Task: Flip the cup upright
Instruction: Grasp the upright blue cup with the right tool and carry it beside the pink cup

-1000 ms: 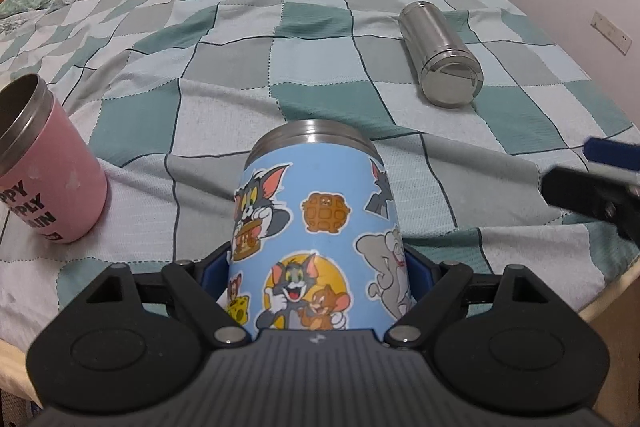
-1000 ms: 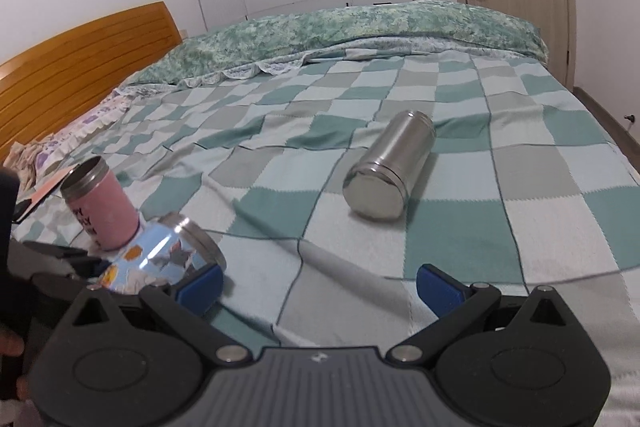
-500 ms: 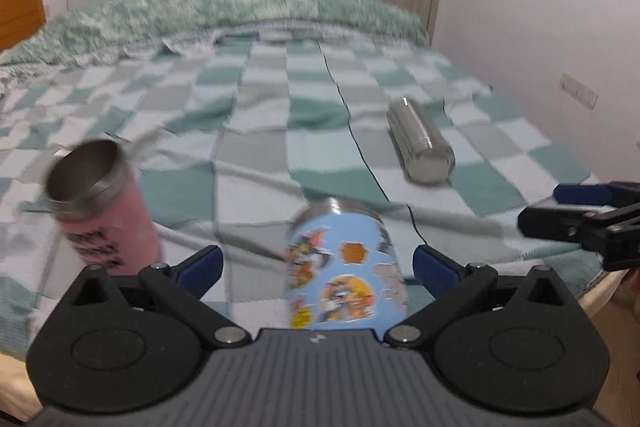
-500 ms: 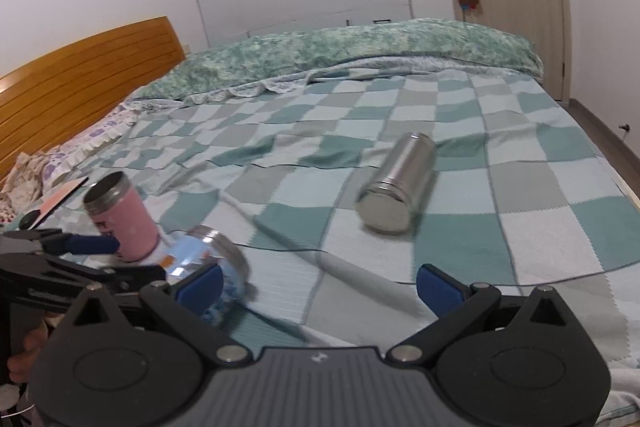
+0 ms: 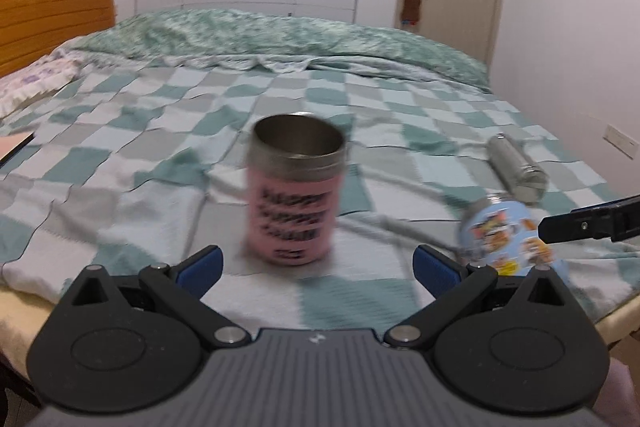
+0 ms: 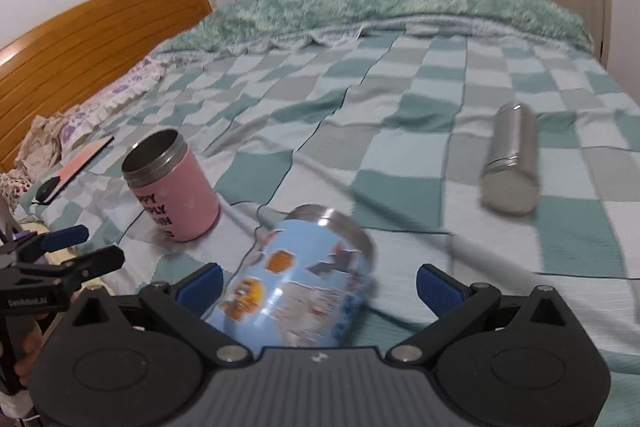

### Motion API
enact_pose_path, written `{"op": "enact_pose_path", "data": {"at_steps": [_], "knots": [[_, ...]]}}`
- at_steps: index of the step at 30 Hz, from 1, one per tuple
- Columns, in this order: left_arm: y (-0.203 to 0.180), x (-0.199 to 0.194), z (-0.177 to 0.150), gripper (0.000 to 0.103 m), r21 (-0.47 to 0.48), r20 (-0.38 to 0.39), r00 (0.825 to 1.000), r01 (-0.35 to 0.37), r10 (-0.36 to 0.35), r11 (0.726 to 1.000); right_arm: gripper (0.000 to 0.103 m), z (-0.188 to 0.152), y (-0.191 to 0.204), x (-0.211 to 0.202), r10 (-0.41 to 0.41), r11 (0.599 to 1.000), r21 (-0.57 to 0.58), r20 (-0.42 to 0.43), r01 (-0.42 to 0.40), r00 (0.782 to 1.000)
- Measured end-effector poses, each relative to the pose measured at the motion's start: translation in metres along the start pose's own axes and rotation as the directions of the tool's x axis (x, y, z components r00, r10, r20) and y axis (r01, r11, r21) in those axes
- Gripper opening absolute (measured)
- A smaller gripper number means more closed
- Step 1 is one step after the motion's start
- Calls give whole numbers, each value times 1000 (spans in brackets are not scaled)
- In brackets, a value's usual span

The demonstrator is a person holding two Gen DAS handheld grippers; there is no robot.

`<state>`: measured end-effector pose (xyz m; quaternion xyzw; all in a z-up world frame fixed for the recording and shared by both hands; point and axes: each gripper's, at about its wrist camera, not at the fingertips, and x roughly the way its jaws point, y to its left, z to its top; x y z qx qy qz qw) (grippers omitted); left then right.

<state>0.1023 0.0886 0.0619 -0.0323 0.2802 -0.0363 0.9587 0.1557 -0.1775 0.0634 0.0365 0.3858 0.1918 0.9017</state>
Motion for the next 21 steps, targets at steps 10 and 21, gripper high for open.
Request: {"op": "enact_pose_path", "data": {"at_steps": [10, 21], "knots": [[37, 17, -10, 103, -21, -1, 1000, 7, -7, 1000, 103, 9, 4, 66, -54, 992, 106, -167, 72, 984], [43, 28, -11, 103, -33, -7, 998, 61, -61, 998, 90, 6, -7, 82, 3, 967, 251, -202, 48, 979]]}}
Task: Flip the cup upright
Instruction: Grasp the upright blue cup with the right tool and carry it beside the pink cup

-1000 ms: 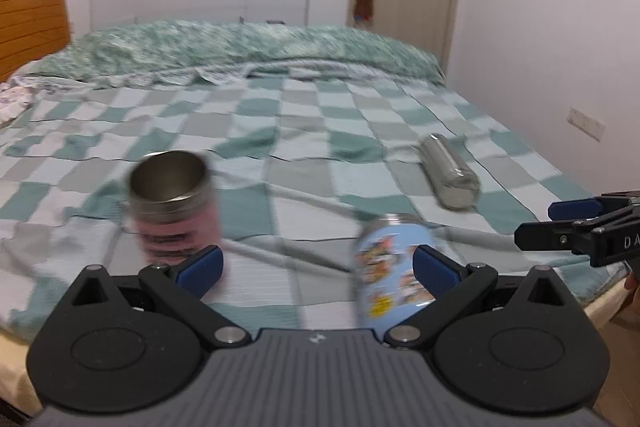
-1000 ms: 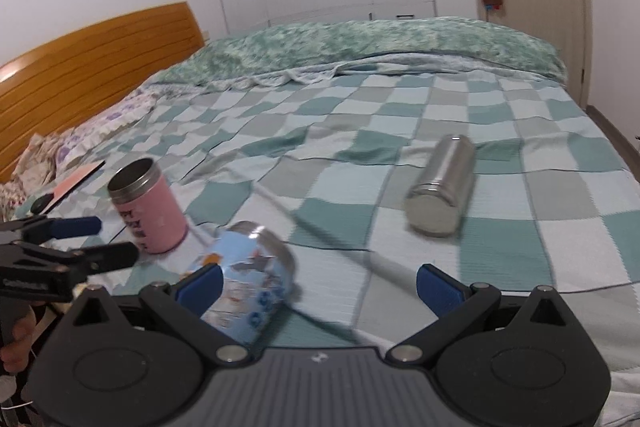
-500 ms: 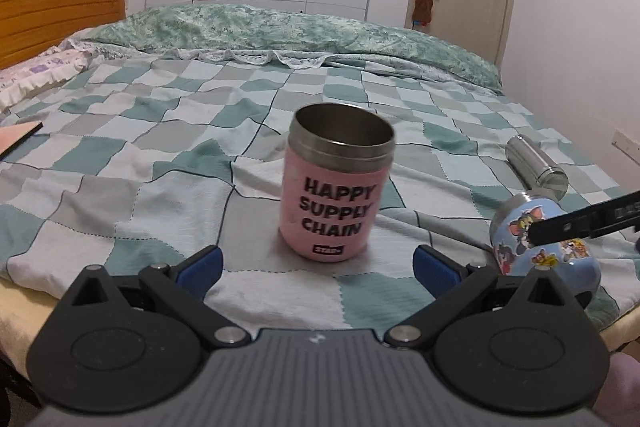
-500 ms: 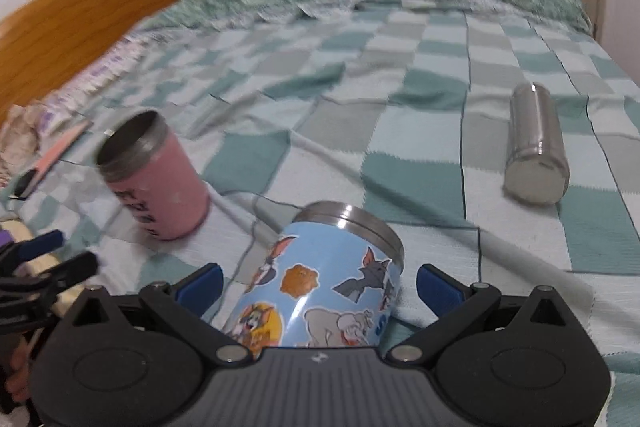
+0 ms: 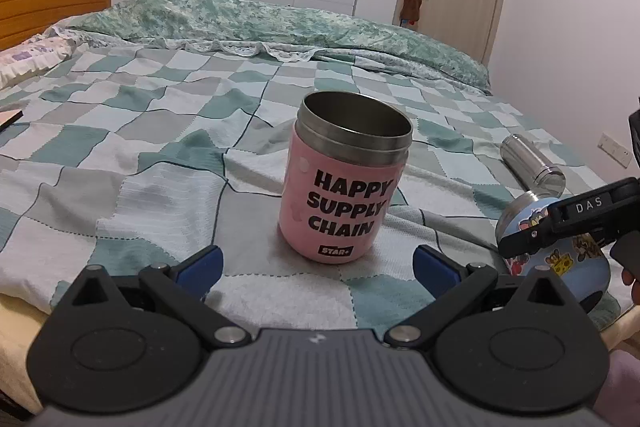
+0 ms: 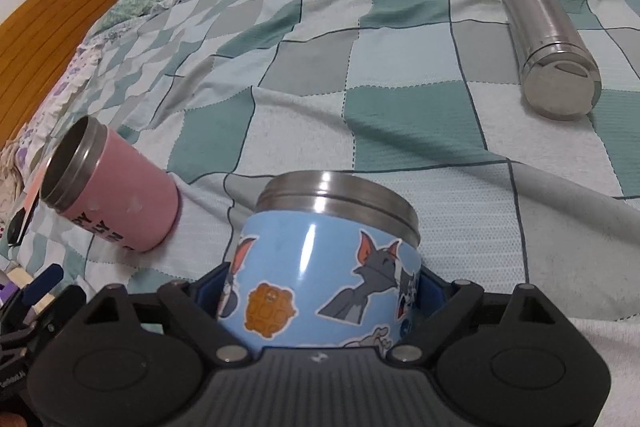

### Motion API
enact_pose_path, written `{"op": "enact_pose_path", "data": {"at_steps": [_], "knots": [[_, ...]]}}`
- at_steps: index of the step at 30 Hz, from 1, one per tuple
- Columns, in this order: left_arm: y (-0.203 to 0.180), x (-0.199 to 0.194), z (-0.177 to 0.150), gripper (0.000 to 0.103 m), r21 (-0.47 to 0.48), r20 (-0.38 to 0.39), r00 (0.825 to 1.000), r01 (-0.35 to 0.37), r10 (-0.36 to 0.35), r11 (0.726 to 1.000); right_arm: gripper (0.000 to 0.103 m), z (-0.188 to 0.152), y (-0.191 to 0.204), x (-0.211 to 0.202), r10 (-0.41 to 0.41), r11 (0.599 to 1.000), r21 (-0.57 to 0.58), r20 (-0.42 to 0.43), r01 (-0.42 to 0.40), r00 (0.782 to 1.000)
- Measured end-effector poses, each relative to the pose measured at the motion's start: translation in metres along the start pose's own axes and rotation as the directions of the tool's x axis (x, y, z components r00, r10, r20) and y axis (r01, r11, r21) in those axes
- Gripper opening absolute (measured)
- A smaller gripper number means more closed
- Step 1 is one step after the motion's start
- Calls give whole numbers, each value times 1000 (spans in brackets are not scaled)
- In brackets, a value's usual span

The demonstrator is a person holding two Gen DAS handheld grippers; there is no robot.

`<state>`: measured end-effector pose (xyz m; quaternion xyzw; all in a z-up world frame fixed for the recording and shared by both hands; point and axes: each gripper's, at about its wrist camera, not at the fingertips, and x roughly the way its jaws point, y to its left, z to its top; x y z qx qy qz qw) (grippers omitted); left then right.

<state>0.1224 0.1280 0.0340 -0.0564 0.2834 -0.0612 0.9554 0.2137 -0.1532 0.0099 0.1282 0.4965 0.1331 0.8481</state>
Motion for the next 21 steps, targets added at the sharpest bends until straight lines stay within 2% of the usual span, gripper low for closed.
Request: {"op": "enact_pose_path", "data": {"at_steps": [12, 21], "knots": [[2, 3, -1, 103, 2, -2, 1000, 7, -7, 1000, 88, -14, 7, -25, 23, 998, -64, 154, -13, 988], [5, -7, 0, 103, -8, 21, 1000, 3, -3, 1000, 85, -25, 19, -48, 77, 986, -163, 302, -28, 950]]}}
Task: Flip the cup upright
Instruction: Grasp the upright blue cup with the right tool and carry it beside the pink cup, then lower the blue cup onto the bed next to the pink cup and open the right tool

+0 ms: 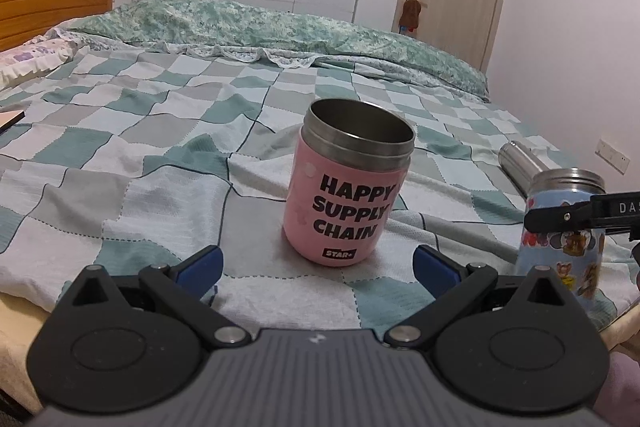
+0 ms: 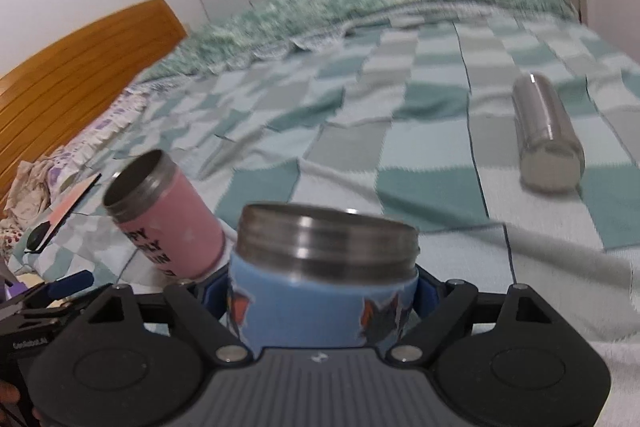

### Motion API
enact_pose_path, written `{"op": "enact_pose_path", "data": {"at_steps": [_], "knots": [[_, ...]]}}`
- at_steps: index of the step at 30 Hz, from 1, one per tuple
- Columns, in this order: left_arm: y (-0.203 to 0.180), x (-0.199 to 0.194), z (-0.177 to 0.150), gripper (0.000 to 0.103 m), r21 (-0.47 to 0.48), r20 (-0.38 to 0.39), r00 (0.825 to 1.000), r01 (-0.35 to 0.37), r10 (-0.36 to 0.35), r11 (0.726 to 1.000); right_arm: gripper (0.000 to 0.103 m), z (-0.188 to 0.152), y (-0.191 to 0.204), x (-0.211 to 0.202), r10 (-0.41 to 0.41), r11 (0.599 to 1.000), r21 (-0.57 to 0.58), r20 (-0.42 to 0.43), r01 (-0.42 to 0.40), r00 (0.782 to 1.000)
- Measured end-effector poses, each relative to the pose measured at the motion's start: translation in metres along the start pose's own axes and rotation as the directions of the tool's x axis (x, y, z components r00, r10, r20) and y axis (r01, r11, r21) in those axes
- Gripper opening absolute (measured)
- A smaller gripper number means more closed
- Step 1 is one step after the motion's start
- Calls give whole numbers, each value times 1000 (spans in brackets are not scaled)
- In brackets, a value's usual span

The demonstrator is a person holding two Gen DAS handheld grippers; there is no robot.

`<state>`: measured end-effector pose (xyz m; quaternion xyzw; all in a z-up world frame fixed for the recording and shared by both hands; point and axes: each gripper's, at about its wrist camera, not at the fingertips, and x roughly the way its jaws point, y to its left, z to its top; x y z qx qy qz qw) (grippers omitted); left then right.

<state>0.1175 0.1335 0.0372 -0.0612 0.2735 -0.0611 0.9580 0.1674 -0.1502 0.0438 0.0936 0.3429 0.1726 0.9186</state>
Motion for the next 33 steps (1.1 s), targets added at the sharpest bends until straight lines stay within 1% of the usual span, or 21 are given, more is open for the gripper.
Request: {"op": "enact_pose_path", "data": {"at_steps": [4, 7, 10, 14, 16, 18, 19, 20, 24, 27, 29, 30, 33], "knots": [[0, -5, 3, 103, -5, 18, 1000, 1, -1, 1000, 84, 5, 17, -5, 8, 997, -74, 97, 0, 995], [-2, -7, 5, 103, -6, 33, 999, -13, 13, 1000, 84, 14, 34, -1, -1, 990, -138, 168, 25, 986], [-2, -7, 7, 103, -18, 43, 999, -25, 25, 1000, 84, 23, 50, 11, -10, 979, -195, 214, 53, 977], [-2, -7, 7, 103, -26, 57, 997, -45, 46, 999, 84, 24, 64, 37, -30, 965, -247, 226, 87, 974], [-1, -7, 6, 103, -27, 58, 997, -52, 53, 998, 84, 17, 69, 51, -41, 953, -284, 220, 104, 975], [0, -7, 5, 103, -28, 60, 996, -57, 58, 998, 84, 7, 71, 64, -52, 941, -318, 196, 113, 979], [0, -8, 4, 103, -27, 61, 996, -60, 62, 998, 84, 0, 73, 69, -48, 932, -342, 207, 118, 977], [0, -8, 5, 103, -27, 63, 996, -63, 65, 998, 84, -4, 76, 69, -41, 922, -366, 233, 127, 972], [-2, -12, 4, 103, -24, 76, 995, -70, 71, 997, 84, -2, 80, 70, -46, 919, -374, 225, 129, 973], [-6, -15, 4, 103, -15, 92, 992, -83, 84, 996, 86, 0, 77, 66, -37, 926, -361, 211, 113, 977], [-9, -18, 4, 103, -8, 106, 990, -96, 96, 995, 100, -1, 72, 58, -22, 936, -340, 216, 96, 976], [-13, -21, 3, 103, -4, 122, 987, -102, 102, 995, 102, -3, 70, 51, -12, 939, -333, 232, 91, 973], [-22, -30, 2, 103, 13, 167, 981, -99, 96, 995, 103, -11, 61, 23, 7, 939, -331, 293, 94, 956]]}}
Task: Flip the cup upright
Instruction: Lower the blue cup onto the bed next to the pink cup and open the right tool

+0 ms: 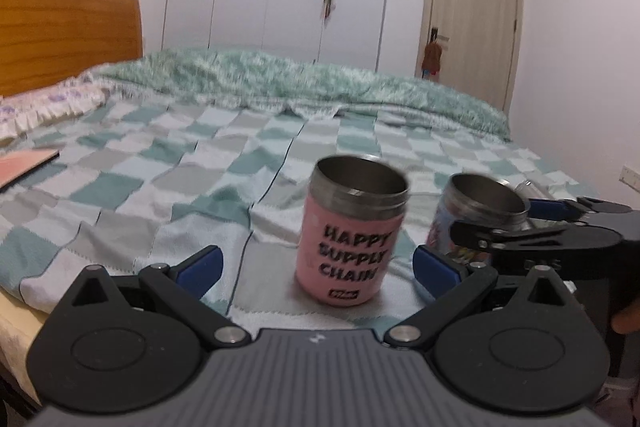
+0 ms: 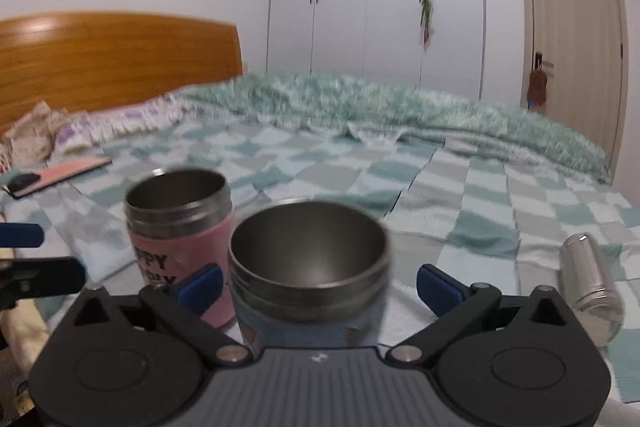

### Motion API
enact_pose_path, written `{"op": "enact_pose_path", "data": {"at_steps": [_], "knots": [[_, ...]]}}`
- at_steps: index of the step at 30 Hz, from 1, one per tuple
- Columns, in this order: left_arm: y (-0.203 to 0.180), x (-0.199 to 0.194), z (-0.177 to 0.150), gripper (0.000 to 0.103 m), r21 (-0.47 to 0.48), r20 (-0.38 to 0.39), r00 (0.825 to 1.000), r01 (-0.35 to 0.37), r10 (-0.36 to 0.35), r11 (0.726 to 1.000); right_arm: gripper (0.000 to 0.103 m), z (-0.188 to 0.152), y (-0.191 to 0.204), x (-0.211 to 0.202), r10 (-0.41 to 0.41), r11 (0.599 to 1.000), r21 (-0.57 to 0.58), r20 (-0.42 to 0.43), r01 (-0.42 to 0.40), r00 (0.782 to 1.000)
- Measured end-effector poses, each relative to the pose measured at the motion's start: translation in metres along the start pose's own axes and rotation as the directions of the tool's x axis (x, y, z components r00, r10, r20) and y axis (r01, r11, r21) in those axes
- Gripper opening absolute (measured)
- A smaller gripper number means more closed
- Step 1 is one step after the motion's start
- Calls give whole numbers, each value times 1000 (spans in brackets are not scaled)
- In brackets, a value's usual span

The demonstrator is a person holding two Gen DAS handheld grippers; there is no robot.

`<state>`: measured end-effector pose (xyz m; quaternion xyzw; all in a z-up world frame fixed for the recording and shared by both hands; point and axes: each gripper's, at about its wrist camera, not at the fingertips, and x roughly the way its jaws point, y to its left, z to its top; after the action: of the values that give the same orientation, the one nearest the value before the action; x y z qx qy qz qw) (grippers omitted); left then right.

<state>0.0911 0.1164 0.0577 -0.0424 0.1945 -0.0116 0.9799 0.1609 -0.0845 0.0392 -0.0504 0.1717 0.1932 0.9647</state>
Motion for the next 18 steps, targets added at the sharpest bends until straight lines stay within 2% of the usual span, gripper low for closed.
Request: {"op": "enact_pose_path", "data": {"at_steps": [5, 9, 14, 18], "knots": [[-28, -25, -4, 103, 11, 83, 996, 41, -42, 999, 103, -10, -24, -63, 4, 999, 35, 114, -8, 993], [-59, -45, -16, 103, 27, 136, 987, 88, -91, 996, 103, -27, -41, -107, -36, 999, 34, 168, 30, 985], [-89, -56, -41, 103, 28, 129, 980, 149, -151, 988, 103, -61, -59, -154, -91, 996, 23, 187, 88, 978], [-103, -57, -63, 103, 29, 121, 981, 149, -152, 988, 103, -90, -69, -181, -131, 991, 27, 200, 129, 971]]}}
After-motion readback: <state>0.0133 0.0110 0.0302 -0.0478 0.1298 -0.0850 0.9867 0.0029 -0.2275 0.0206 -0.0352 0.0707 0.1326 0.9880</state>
